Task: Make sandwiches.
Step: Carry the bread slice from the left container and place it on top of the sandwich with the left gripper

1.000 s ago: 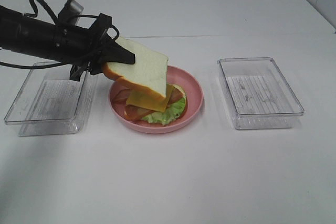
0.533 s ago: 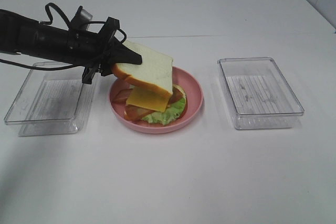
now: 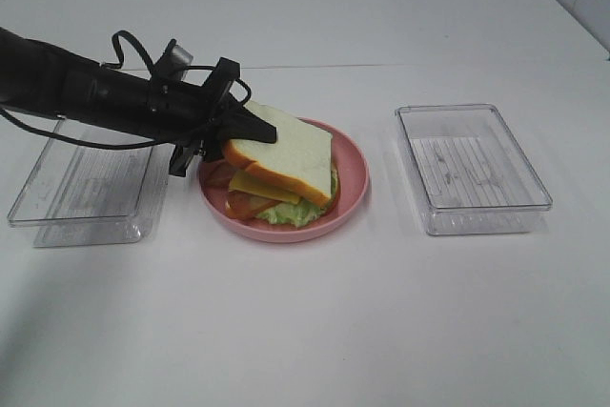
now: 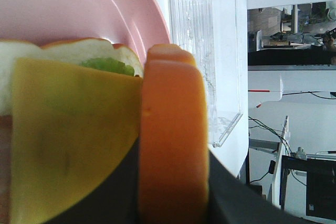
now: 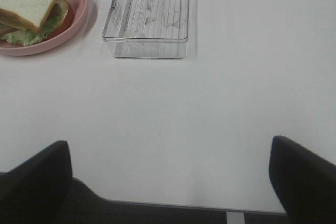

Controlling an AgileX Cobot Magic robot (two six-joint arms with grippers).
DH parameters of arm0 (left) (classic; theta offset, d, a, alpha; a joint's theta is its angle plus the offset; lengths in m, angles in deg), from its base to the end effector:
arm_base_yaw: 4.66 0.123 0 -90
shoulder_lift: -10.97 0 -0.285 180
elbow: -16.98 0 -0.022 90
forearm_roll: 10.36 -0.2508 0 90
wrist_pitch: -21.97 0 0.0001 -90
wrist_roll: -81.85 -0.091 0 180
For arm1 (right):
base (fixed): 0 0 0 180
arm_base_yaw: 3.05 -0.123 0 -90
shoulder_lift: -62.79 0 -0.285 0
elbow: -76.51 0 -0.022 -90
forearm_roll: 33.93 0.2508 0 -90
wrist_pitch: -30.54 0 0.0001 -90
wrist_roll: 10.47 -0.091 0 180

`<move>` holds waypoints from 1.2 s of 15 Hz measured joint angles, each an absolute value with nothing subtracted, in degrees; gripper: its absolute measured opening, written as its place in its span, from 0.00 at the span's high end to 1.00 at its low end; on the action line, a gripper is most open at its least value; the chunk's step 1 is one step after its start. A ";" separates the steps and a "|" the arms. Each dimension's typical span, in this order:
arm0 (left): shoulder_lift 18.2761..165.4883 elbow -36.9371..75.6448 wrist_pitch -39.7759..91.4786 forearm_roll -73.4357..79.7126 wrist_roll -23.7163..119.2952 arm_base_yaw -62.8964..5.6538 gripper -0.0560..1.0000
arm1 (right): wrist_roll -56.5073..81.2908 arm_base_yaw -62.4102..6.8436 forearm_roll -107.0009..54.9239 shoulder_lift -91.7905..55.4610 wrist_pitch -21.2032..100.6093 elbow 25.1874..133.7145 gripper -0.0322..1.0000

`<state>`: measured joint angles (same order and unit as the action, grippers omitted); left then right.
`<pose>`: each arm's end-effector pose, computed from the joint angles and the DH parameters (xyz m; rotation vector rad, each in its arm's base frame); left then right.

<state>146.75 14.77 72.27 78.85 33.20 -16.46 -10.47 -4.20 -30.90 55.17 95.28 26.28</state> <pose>0.4032 -0.1558 0.1064 -0.1846 2.5211 -1.4589 -0.0054 0.0042 0.2639 -0.0253 2.1391 0.0761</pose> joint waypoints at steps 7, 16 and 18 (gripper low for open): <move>146.75 14.77 69.81 78.85 33.20 -16.69 0.77 | -10.47 -4.20 -30.90 55.17 95.28 26.28 0.02; 146.75 14.77 72.62 78.85 33.20 -16.63 0.16 | -10.47 -4.20 -30.90 55.17 95.28 26.28 0.02; 146.75 14.77 73.88 78.79 33.61 -16.12 0.14 | -10.47 -4.20 -30.90 55.17 95.28 26.28 0.02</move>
